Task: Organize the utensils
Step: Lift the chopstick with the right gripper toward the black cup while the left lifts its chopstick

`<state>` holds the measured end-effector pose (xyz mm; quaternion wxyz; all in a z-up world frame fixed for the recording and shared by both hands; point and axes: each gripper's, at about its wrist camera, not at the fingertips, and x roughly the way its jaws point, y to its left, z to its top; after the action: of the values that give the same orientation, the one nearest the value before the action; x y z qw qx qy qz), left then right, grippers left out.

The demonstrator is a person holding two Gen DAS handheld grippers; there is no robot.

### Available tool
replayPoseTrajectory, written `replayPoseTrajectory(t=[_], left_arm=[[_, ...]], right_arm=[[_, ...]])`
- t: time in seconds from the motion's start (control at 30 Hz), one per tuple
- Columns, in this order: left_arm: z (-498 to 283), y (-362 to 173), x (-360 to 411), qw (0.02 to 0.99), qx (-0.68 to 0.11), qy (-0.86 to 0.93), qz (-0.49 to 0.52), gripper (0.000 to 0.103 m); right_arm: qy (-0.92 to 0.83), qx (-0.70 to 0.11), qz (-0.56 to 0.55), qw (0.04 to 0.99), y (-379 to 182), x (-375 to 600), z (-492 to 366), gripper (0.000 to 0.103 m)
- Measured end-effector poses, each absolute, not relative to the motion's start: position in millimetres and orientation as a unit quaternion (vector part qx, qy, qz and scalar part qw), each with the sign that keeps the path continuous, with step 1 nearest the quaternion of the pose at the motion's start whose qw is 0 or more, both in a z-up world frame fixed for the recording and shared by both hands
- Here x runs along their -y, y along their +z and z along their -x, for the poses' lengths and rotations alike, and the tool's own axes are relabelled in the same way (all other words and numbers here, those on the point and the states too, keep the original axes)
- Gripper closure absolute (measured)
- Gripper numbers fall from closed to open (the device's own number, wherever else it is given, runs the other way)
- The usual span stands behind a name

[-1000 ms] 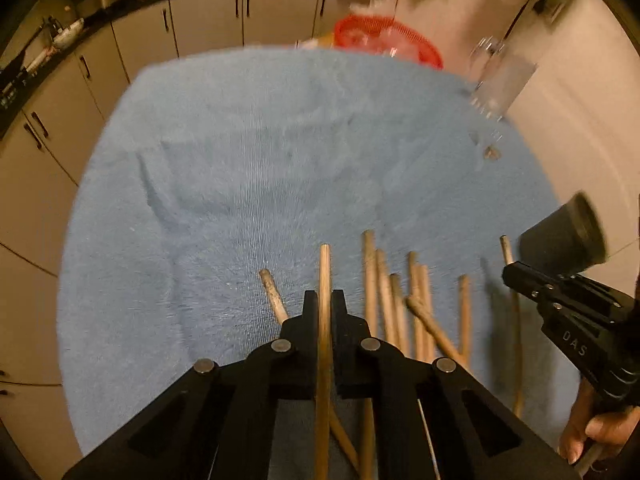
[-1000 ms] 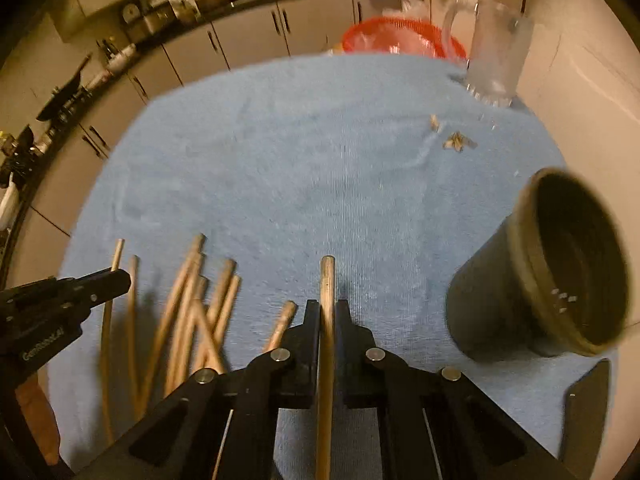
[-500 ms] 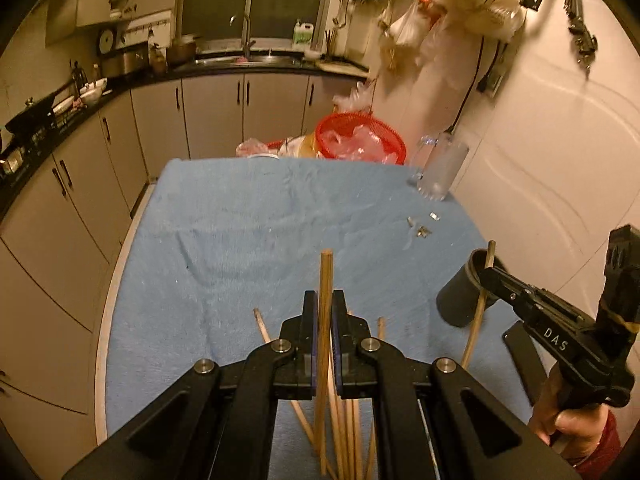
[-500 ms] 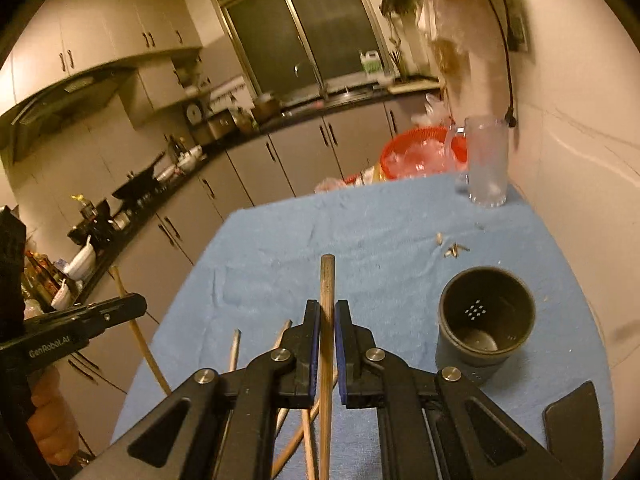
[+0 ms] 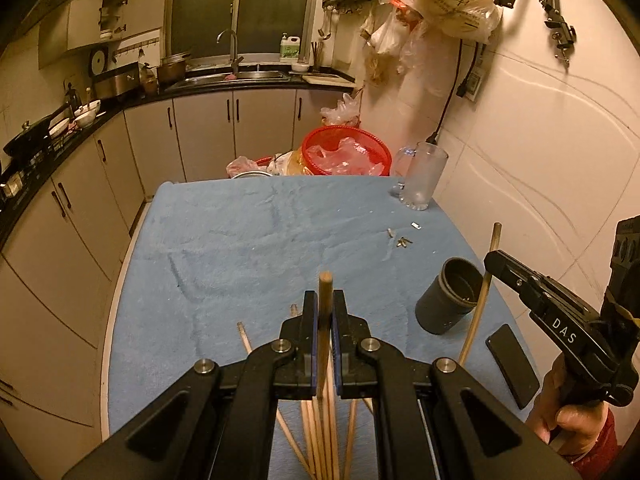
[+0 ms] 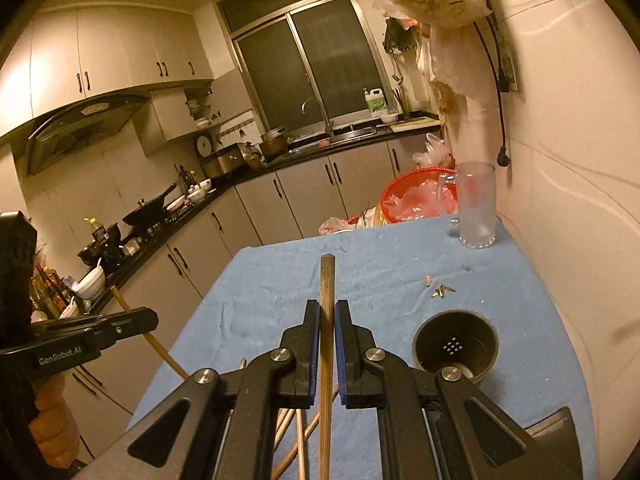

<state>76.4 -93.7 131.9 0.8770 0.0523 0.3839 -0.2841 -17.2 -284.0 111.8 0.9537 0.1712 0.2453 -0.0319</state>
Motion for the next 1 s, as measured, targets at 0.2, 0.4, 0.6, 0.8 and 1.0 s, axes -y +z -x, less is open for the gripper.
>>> replayPoseTrajectory(t=[0.2,0.4,0.6,0.8,1.0], left_arm=[[-74.9,140.9,101.1,0.876,-0.383,-0.288,-0.05,0.097],[-71.7,160.9,117.3,0.876,-0.37,-0.303,-0.053,0.097],[-66.4,185.1,146.1,0.871,-0.358,-0.331,-0.057,0.097],[-61.8,218.3,181.7,0.866,-0.338,-0.364,-0.055,0.097],[-62.1,241.9,225.3,0.861,-0.321,-0.391,-0.05,0.097]], right_arm=[[-0.037,-0.23,-0.175,0.957,122.3,293.7,22.2,0.095],[-0.053,-0.205,-0.178,0.961,139.9,312.9,24.0,0.096],[-0.085,-0.182,-0.184,0.962,156.4,343.7,22.1,0.096],[-0.106,-0.155,-0.205,0.961,175.7,379.6,20.7,0.096],[-0.129,-0.131,-0.209,0.961,192.9,408.5,10.5,0.096]])
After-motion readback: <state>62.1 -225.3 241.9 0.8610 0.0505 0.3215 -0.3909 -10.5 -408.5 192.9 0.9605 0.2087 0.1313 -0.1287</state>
